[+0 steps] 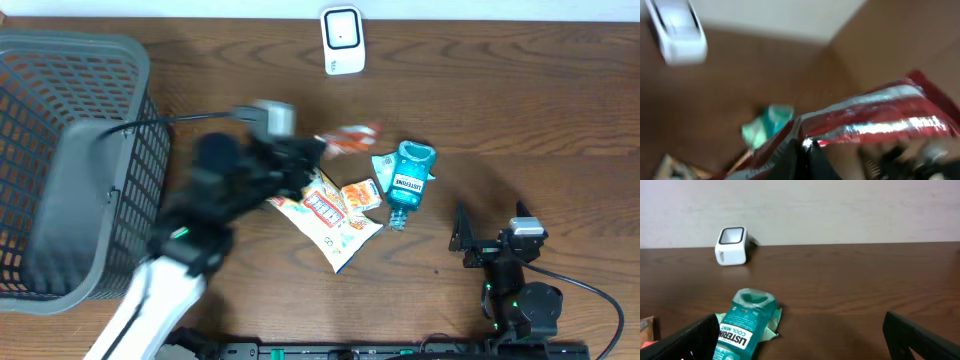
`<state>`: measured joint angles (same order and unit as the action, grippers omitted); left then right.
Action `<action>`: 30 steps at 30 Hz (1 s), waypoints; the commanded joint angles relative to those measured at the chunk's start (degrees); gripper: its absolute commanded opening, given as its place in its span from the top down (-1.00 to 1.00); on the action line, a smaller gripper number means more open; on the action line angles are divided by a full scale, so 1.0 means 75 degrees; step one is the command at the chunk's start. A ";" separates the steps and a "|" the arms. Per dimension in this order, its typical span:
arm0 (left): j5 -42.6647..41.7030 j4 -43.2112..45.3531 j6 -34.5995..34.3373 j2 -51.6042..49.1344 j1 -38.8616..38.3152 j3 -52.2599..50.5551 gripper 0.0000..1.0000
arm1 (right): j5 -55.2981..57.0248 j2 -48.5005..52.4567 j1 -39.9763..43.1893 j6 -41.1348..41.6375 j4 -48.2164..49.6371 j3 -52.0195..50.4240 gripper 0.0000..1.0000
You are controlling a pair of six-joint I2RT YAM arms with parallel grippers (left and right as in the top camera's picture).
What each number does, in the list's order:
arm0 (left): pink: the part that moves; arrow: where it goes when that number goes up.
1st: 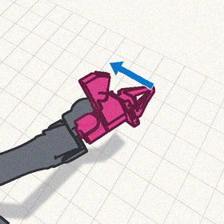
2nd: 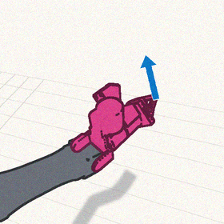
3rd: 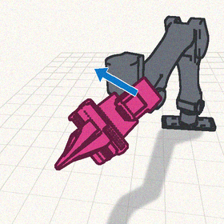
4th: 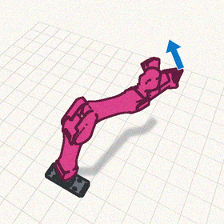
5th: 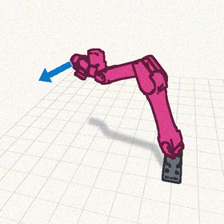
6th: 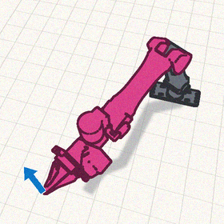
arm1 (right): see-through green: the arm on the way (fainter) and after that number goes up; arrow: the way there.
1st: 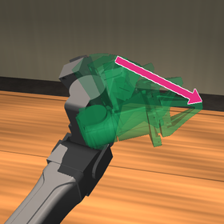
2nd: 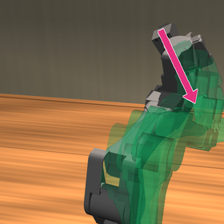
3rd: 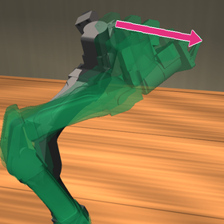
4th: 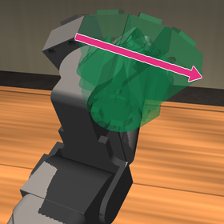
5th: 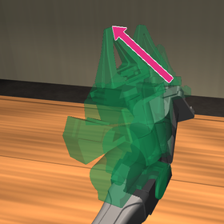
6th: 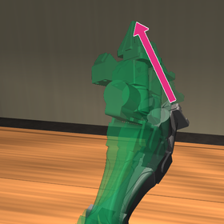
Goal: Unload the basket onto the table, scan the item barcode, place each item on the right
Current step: 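Carry the red bar out and drop it on the snack pile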
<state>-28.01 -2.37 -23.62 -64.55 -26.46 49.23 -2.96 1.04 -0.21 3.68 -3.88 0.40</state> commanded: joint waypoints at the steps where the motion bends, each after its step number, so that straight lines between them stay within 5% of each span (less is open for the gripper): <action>1: 0.1110 -0.0017 0.0807 -0.1279 -0.0860 0.0067 0.85 | 0.0006 -0.0003 0.0038 -0.0012 -0.0026 -0.0012 -0.99; 10: 0.1349 0.0510 0.0708 -0.3736 -0.1719 0.0067 0.85 | 0.0006 -0.0003 0.0035 -0.0012 -0.0026 -0.0012 -0.99; 14: 0.1358 0.0764 0.0764 -0.3092 -0.1472 0.0373 -0.14 | 0.0006 -0.0003 0.0038 -0.0012 -0.0026 -0.0012 -0.99; 19: 0.1565 0.0755 0.1419 -0.1824 -0.0857 0.1276 -0.81 | 0.0006 -0.0003 0.0035 -0.0012 -0.0026 -0.0012 -0.99; 26: 0.4287 0.0274 0.3914 -0.0705 -0.0504 0.3354 -0.91 | 0.0006 -0.0003 0.0038 -0.0012 -0.0026 -0.0012 -0.99; 30: 0.6353 -0.1081 0.5464 -0.0691 -0.0504 0.4520 -0.94 | 0.0006 -0.0003 0.0038 -0.0012 -0.0026 -0.0012 -0.99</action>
<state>3.36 -5.45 3.88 -69.23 -30.46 78.30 -2.96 1.02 -0.23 3.68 -3.88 0.40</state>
